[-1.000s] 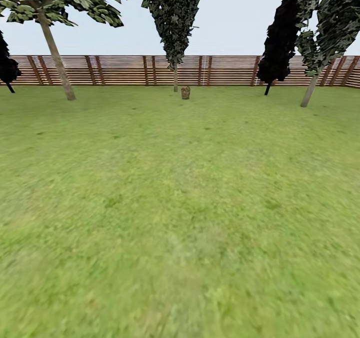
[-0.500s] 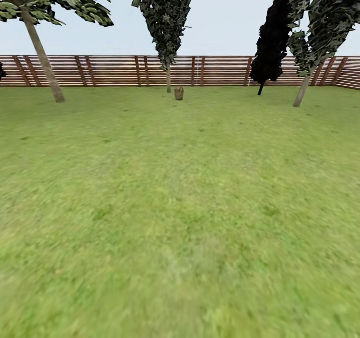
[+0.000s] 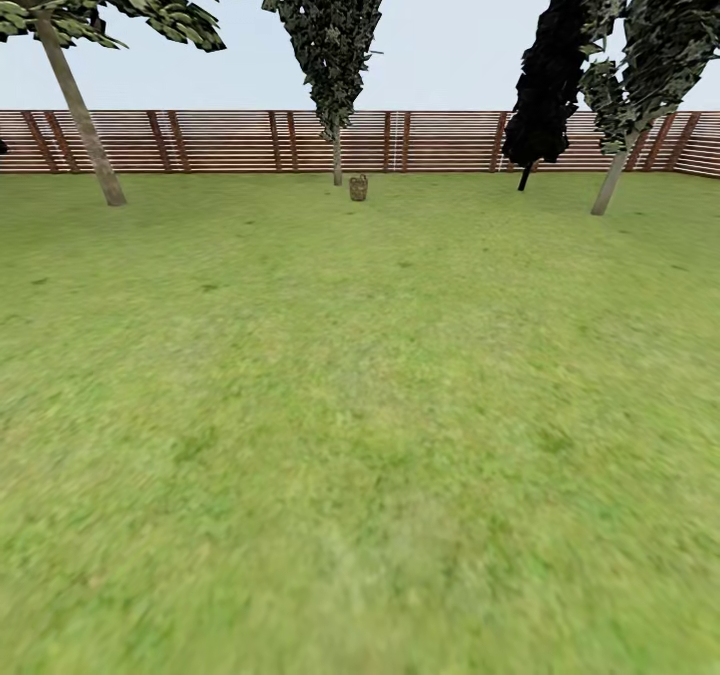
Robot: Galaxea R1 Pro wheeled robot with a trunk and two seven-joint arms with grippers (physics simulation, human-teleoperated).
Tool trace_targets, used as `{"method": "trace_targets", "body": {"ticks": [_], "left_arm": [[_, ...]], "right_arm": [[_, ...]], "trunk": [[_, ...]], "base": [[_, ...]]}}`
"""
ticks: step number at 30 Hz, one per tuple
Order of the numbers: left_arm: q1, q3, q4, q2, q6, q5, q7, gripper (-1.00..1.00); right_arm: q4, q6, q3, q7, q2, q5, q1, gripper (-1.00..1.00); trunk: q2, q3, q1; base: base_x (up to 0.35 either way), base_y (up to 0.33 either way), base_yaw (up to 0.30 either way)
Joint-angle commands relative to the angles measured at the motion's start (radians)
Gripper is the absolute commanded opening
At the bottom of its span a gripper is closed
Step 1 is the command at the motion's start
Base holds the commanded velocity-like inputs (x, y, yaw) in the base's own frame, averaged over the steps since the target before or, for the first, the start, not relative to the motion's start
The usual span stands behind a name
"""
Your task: Take the three Easter eggs out of the wicker basket on the lawn in the garden, then place them on the lawn next to a single tree (choose any tree) so that all three eggs are next to the same tree and none are left in the basket.
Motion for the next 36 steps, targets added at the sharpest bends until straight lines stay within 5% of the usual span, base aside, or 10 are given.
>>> {"method": "trace_targets", "body": {"ticks": [1, 36], "left_arm": [[0.001, 0.001, -0.002, 0.0, -0.001, 0.001, 0.0, 1.0], [0.0, 0.001, -0.002, 0.0, -0.001, 0.001, 0.0, 1.0]], "right_arm": [[0.001, -0.003, 0.001, 0.0, 0.0, 0.003, -0.001, 1.0], [0.001, -0.007, 0.0, 0.0, 0.001, 0.005, -0.001, 1.0]], "trunk": [[0.0, -0.001, 0.001], [0.0, -0.001, 0.001]], "base": [[0.326, 0.0, 0.0], [0.326, 0.0, 0.0]]}}
